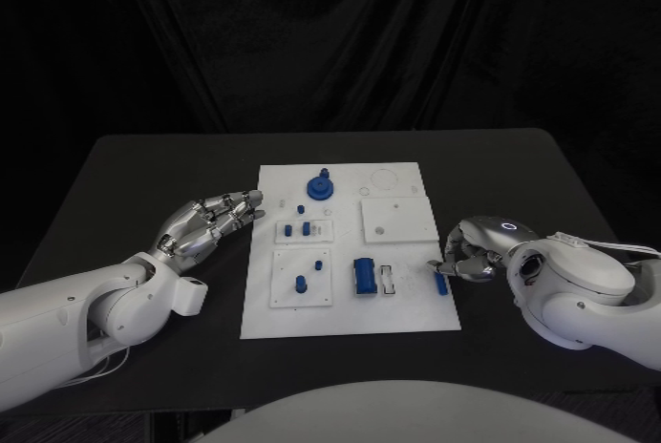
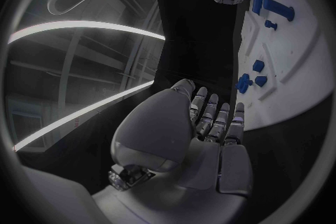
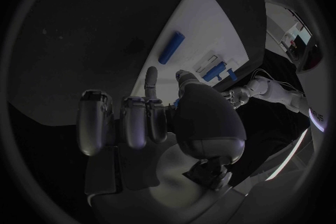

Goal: Assemble the parts on the task board

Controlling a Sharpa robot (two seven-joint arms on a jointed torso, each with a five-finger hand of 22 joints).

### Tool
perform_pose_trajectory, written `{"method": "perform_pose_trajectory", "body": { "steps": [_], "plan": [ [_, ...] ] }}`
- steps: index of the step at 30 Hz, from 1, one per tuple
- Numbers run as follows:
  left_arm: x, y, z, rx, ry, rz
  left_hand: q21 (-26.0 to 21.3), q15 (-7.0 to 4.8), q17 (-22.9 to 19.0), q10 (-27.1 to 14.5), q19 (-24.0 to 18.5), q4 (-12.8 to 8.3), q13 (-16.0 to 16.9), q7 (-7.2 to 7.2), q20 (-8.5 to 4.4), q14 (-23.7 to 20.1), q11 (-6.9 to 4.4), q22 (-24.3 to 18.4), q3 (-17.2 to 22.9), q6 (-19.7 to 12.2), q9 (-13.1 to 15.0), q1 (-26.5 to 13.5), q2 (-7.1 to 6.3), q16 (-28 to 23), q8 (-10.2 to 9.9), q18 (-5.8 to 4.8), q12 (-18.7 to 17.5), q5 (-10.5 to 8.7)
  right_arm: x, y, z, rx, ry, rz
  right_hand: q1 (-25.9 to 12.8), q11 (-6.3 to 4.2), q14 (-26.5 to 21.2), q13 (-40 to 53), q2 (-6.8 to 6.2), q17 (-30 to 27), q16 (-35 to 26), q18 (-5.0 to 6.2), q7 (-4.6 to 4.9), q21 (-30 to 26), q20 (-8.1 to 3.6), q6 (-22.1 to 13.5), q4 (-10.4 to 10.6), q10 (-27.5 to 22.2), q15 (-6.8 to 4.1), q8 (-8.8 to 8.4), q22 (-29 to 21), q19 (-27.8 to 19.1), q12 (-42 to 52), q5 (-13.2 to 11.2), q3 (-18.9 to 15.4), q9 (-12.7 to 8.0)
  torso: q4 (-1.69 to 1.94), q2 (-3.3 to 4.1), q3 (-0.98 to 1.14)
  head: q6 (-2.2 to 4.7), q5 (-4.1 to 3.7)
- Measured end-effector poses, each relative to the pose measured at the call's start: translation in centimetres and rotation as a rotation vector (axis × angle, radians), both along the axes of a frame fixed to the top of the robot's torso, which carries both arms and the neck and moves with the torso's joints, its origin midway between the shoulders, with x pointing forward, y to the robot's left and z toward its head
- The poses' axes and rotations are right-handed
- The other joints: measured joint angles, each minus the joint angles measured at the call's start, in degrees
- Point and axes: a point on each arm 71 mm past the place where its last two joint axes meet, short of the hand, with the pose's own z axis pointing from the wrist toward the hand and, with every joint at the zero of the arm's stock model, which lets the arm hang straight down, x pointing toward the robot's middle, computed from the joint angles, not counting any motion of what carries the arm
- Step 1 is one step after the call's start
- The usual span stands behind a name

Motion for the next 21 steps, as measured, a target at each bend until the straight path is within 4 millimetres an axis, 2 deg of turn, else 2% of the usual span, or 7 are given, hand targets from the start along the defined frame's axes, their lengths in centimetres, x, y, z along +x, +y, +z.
{"method": "perform_pose_trajectory", "body": {
  "steps": [7,9,12,19,21],
  "plan": [
    [0.0,0.0,0.0,0.001,0.0,0.001,0.0,0.0,0.0,0.0,0.0,-0.2,0.0,0.0,0.0,0.0,0.0,0.0,0.2,0.0,0.0,0.0,0.0,0.0,0.0,0.0,0.0,0.0,-0.3,0.1,-0.5,-0.011,0.018,0.005,0.2,0.0,-0.2,0.0,0.17,0.0,0.0,0.0,0.12,-0.3,0.21,0.1,0.0,0.0,0.2,-1.36,0.0,0.2,0.0,0.1,0.0,-1.2,0.02,-0.01,0.01,0.0,-0.12],
    [0.1,0.0,-0.1,0.001,0.0,0.001,0.0,0.0,0.0,0.0,0.0,-0.2,0.0,0.0,0.0,0.0,0.0,0.0,0.2,0.0,0.0,0.0,0.0,0.0,0.0,0.0,0.0,0.0,-0.4,0.2,-0.6,-0.012,0.023,0.007,0.5,0.2,-0.2,0.0,0.48,0.0,-0.2,0.0,0.3,-0.3,0.21,0.3,0.0,0.2,0.21,-1.99,0.0,0.2,0.0,1.0,0.0,-1.8,0.02,-0.01,0.01,0.0,-0.12],
    [0.1,0.0,-0.1,0.002,0.001,0.001,0.0,0.0,0.0,0.0,0.0,-0.2,0.0,0.0,0.0,0.0,0.0,0.0,0.2,0.0,0.0,0.0,0.0,0.0,0.0,0.0,0.0,0.0,-0.5,0.4,-0.9,-0.012,0.03,0.012,2.0,0.2,0.0,0.0,0.67,0.0,-0.2,-0.01,0.4,-0.3,0.21,0.8,-0.2,0.2,0.36,-3.0,0.0,0.2,0.0,3.7,0.2,-2.8,0.02,-0.03,0.01,0.0,-0.09],
    [0.0,0.1,-0.1,0.002,0.002,0.002,0.0,0.0,0.0,0.0,0.0,-0.2,0.0,0.0,0.0,0.0,0.0,0.0,0.2,0.0,0.0,0.0,0.0,0.0,0.0,0.0,0.0,0.22,-0.7,0.9,-1.6,-0.012,0.049,0.022,5.2,0.2,0.0,0.0,0.23,0.0,-0.2,0.0,0.2,-0.6,0.21,1.4,-0.6,0.2,0.36,-4.49,0.0,0.2,0.0,10.4,1.5,-4.5,0.01,-0.04,0.01,0.0,0.06],
    [0.0,0.1,-0.2,0.002,0.002,0.002,0.0,0.0,0.0,0.0,0.0,-0.2,0.0,0.0,0.0,0.0,0.0,0.0,0.2,0.0,0.0,0.0,0.0,0.0,0.0,0.0,0.0,0.22,-0.7,1.0,-1.7,-0.011,0.052,0.025,5.7,0.2,0.0,0.0,0.16,0.0,-0.2,0.0,0.22,-0.6,0.21,1.9,-0.6,0.2,0.36,-4.45,0.0,0.2,0.0,11.2,1.6,-4.5,0.01,-0.05,0.02,0.0,0.08]
  ]
}}
